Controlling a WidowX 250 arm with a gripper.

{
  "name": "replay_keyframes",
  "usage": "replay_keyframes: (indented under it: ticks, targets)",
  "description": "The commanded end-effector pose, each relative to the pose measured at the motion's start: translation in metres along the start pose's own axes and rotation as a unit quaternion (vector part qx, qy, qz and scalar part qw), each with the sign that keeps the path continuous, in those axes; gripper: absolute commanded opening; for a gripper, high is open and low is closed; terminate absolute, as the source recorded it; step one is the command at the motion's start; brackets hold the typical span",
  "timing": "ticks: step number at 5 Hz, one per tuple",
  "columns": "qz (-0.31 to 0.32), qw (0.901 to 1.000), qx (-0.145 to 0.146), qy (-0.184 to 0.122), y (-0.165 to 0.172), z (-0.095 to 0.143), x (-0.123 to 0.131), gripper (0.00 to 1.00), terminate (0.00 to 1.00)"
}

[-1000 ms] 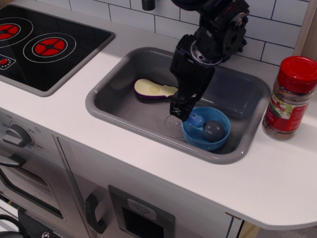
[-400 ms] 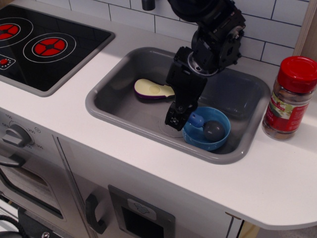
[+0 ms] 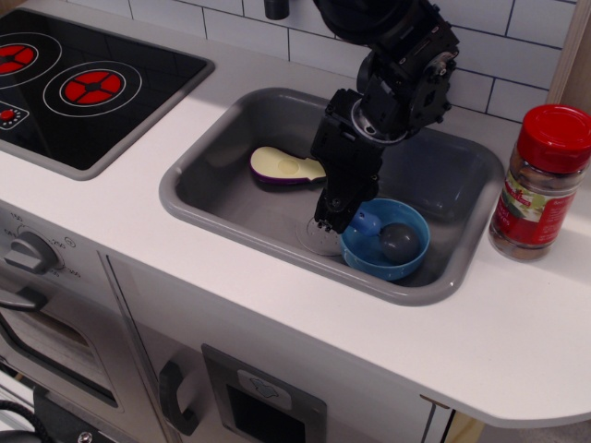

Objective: Take spoon out of bowl sink

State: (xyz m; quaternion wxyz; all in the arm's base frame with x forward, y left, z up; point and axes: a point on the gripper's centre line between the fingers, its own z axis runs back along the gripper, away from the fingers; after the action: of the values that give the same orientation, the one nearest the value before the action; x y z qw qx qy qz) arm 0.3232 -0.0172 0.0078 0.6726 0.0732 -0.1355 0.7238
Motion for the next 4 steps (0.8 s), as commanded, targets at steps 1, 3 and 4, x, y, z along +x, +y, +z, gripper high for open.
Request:
replay_keyframes:
  ticks: [1,3,4]
  targets:
    - [-0.008,0.9993,-0.025,0.027,-0.012,0.029,-0.005,0.00,0.00]
    - [-0.004,0.9977,-0.035,0.058,-0.017,0.055,0.007,0.00,0.00]
    - [0.004,0.9963,-0.039,0.077,-0.018,0.060,0.031,0.00,0.00]
